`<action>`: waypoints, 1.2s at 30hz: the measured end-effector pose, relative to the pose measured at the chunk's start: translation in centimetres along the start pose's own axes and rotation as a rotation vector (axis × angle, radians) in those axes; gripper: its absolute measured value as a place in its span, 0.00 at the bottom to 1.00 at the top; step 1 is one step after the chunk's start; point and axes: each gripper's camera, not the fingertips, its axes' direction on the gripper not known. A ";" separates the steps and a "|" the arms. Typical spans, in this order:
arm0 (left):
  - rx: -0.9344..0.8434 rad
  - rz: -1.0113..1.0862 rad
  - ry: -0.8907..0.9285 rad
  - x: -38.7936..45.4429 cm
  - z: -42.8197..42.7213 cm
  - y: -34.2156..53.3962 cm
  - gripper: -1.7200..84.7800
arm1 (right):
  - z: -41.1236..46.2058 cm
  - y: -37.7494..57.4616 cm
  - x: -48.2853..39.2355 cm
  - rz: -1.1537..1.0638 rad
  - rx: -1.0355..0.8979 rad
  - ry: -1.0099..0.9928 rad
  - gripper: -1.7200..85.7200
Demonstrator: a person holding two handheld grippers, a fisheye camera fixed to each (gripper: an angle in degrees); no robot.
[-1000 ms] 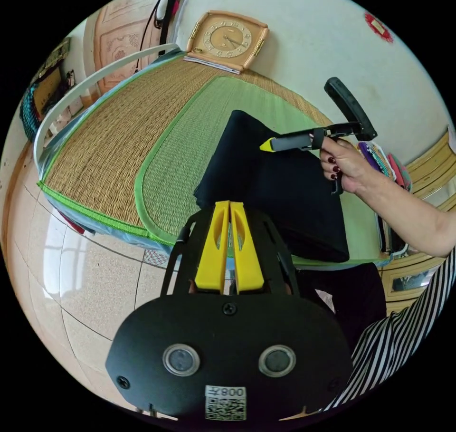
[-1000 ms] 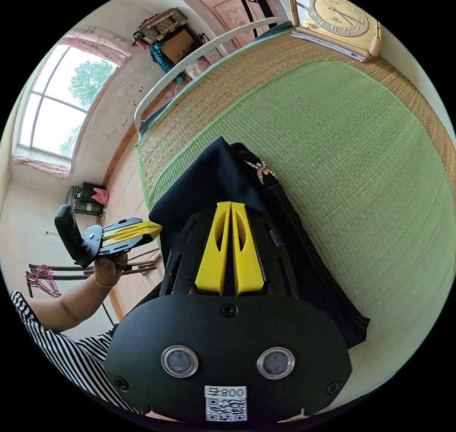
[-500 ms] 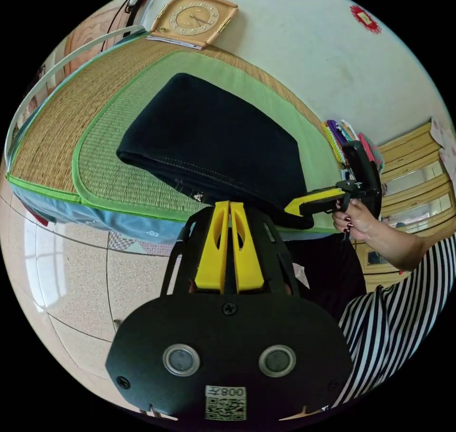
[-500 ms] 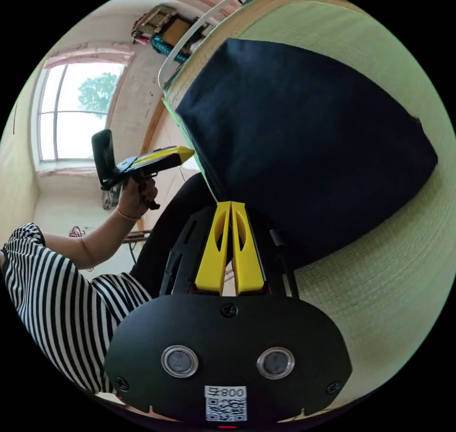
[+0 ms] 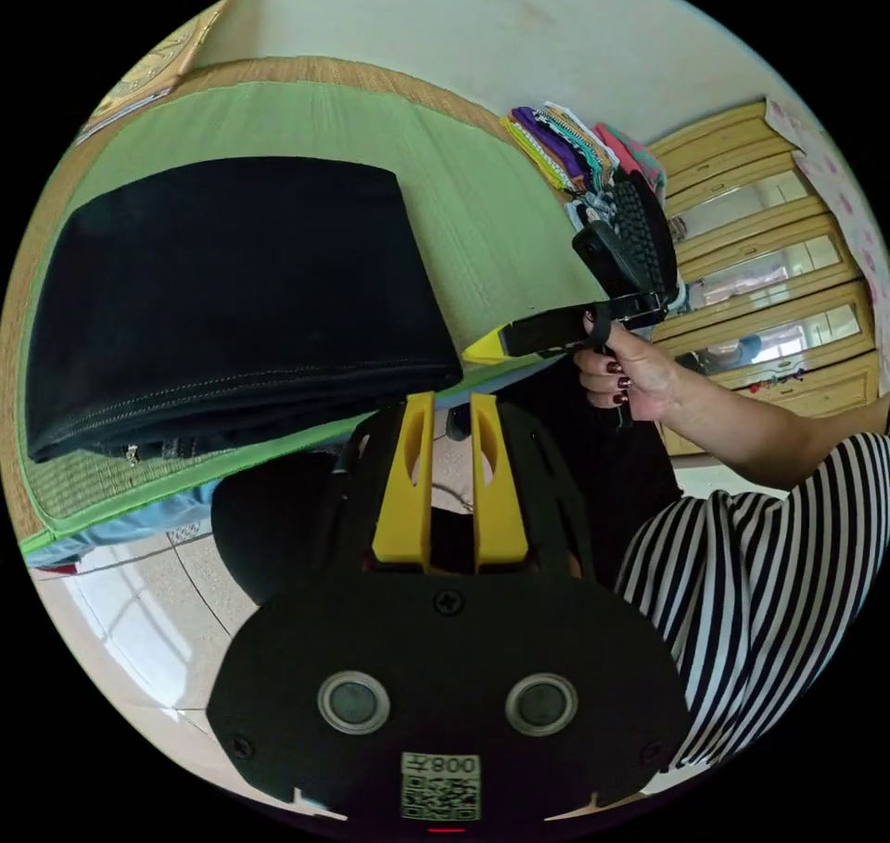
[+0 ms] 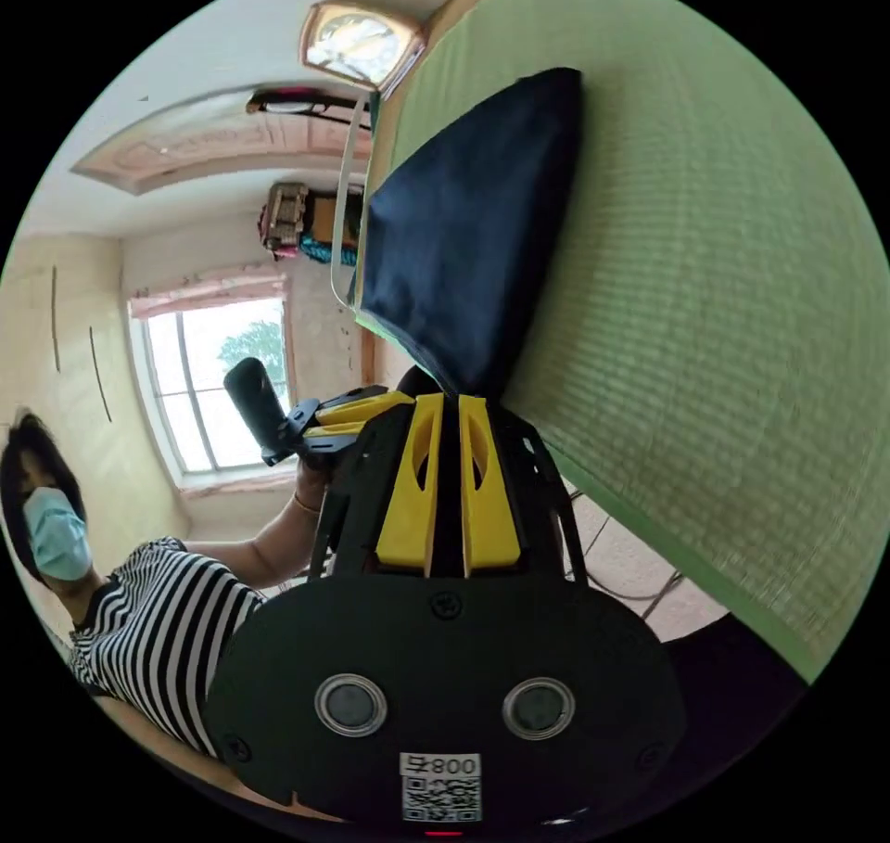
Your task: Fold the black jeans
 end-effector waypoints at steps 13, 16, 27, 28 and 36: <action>-0.070 -0.038 -0.092 1.1 3.1 -1.2 0.04 | -5.6 1.5 -0.1 0.110 0.042 -0.109 0.13; -0.041 -0.024 -0.089 1.1 1.9 -0.7 0.03 | -5.7 1.2 -0.7 0.126 0.037 -0.134 0.13; 0.018 -0.037 -0.049 -1.0 -2.9 1.5 0.02 | -5.5 0.4 -2.7 0.167 0.048 -0.283 0.12; 0.025 -0.048 -0.042 -1.5 -3.7 1.8 0.02 | -5.4 0.2 -3.0 0.173 0.037 -0.277 0.11; 0.155 -0.164 0.071 -7.2 -11.6 6.5 0.03 | -6.5 1.0 -5.5 0.157 0.040 -0.295 0.09</action>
